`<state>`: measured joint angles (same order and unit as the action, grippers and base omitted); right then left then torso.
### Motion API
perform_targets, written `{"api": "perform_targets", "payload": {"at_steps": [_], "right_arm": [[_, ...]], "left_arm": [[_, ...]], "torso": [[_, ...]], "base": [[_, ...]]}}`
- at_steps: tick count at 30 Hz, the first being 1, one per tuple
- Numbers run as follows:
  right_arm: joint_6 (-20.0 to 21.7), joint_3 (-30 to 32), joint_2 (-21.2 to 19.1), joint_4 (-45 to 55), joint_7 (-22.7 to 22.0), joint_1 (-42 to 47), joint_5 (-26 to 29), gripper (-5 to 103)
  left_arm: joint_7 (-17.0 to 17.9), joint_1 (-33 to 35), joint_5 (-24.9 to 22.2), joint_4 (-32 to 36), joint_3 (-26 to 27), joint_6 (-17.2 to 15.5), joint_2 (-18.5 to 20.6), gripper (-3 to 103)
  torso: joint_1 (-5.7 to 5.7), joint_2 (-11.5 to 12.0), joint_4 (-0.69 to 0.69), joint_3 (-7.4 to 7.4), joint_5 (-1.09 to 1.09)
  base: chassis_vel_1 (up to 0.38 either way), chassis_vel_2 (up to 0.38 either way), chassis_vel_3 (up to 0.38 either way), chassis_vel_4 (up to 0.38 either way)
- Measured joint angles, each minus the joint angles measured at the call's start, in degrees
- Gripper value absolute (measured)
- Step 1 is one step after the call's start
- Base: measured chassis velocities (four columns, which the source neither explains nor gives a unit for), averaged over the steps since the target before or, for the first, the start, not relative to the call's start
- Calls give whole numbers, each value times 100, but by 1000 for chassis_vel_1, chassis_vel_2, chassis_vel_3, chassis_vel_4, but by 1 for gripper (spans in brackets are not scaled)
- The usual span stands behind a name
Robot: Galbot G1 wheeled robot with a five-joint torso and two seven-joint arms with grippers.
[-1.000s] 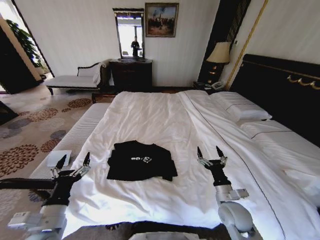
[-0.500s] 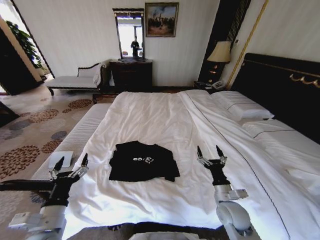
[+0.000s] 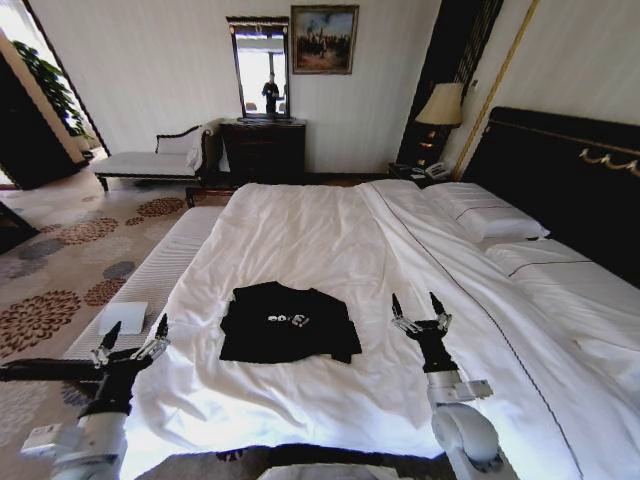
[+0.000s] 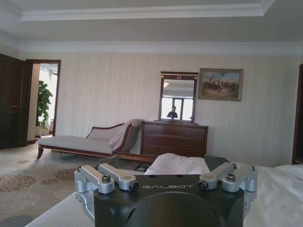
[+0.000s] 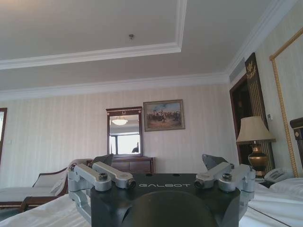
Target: Fold the clothes on the bed.
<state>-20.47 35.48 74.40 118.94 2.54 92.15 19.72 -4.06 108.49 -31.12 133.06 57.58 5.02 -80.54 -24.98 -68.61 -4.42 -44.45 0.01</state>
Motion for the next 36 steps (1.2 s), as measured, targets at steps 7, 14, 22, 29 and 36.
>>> {"api": "perform_targets", "payload": {"at_steps": [7,14,22,29,36], "right_arm": [[-33,-21,26,-19,-4,9,-19,100],[-127,-106,40,-28,-8,-35,57,100],[-182,-142,35,-91,-72,-88,71,100],[-144,-46,-440,-546,-375,-520,309,100],[-70,8,-489,-641,-459,-595,420,100]], "left_arm": [[1,-5,-26,-43,17,8,-11,100],[8,-7,-67,-80,51,33,-17,100],[105,-183,-97,-533,74,-1,107,100],[226,-376,115,-1357,46,-187,321,100],[225,-409,-616,-1884,-304,-439,113,100]], "torso": [[-1,0,0,0,-3],[-1,0,0,0,-3],[-1,0,-1,0,1],[-1,0,1,0,-2],[-1,0,1,-1,0]], "base": [[95,173,-97,-169],[81,129,-63,-121],[0,0,0,0],[0,0,0,0],[0,0,0,0]]}}
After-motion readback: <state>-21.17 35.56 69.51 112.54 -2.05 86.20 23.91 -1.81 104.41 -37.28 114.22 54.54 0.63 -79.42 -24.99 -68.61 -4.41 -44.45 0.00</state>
